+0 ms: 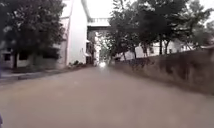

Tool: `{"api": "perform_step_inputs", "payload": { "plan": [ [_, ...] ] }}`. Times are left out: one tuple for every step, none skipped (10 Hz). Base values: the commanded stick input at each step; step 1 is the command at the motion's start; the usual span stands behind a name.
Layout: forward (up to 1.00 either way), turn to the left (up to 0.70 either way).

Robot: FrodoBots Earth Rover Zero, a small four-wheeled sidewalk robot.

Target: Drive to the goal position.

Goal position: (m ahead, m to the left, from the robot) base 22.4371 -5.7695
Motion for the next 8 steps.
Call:
{"api": "perform_step_inputs", "payload": {
  "plan": [
    [1.0, 0.0],
    [1.0, 0.0],
    [1.0, 0.0],
    [1.0, 0.0],
    [1.0, 0.0],
    [1.0, 0.0],
    [1.0, 0.0],
    [1.0, 0.0]
  ]
}}
